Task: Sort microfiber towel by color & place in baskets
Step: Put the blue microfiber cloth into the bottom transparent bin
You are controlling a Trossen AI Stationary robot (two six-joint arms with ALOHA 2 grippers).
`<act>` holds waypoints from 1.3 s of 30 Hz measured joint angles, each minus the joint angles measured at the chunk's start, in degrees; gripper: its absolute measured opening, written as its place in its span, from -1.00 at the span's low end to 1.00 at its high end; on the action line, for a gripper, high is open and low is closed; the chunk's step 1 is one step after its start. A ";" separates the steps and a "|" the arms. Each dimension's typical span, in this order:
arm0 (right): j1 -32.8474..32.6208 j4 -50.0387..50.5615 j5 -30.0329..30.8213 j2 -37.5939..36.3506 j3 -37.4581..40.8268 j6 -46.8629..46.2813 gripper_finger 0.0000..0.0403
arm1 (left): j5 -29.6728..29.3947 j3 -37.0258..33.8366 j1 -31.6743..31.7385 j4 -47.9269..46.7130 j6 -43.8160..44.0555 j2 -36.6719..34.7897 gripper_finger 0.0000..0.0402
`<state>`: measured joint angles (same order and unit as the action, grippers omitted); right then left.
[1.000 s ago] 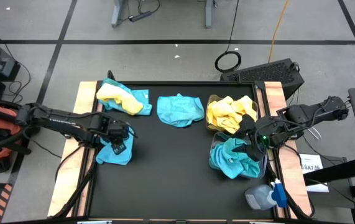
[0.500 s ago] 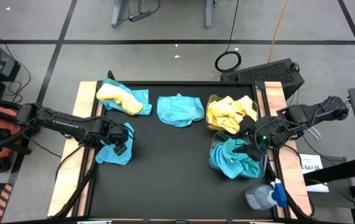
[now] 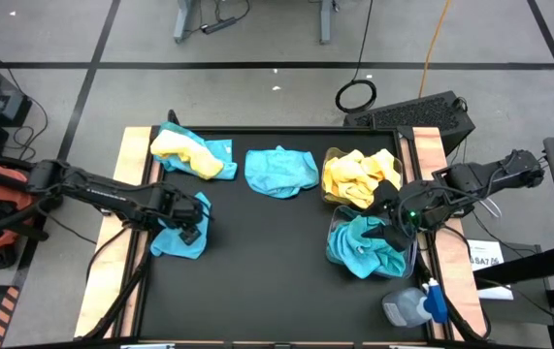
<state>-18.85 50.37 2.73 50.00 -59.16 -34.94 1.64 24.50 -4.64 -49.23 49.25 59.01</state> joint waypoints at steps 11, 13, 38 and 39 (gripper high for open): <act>0.00 -2.60 0.19 0.00 0.00 -0.62 0.48 | 1.56 -0.18 -0.01 10.52 0.94 8.43 0.25; 0.00 -2.56 0.19 0.00 0.00 -1.07 0.48 | 1.36 0.02 -0.01 12.35 0.88 8.63 0.07; 0.00 -6.82 0.33 0.00 0.00 3.05 0.48 | -5.05 22.10 3.39 45.23 -17.53 15.27 -0.91; -0.02 -8.00 0.42 0.00 0.00 3.88 0.48 | -4.73 24.42 3.61 45.30 -18.69 16.68 -0.91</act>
<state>-18.87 42.37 3.15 50.00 -59.16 -31.06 -3.10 48.92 -1.03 -3.93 30.57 75.69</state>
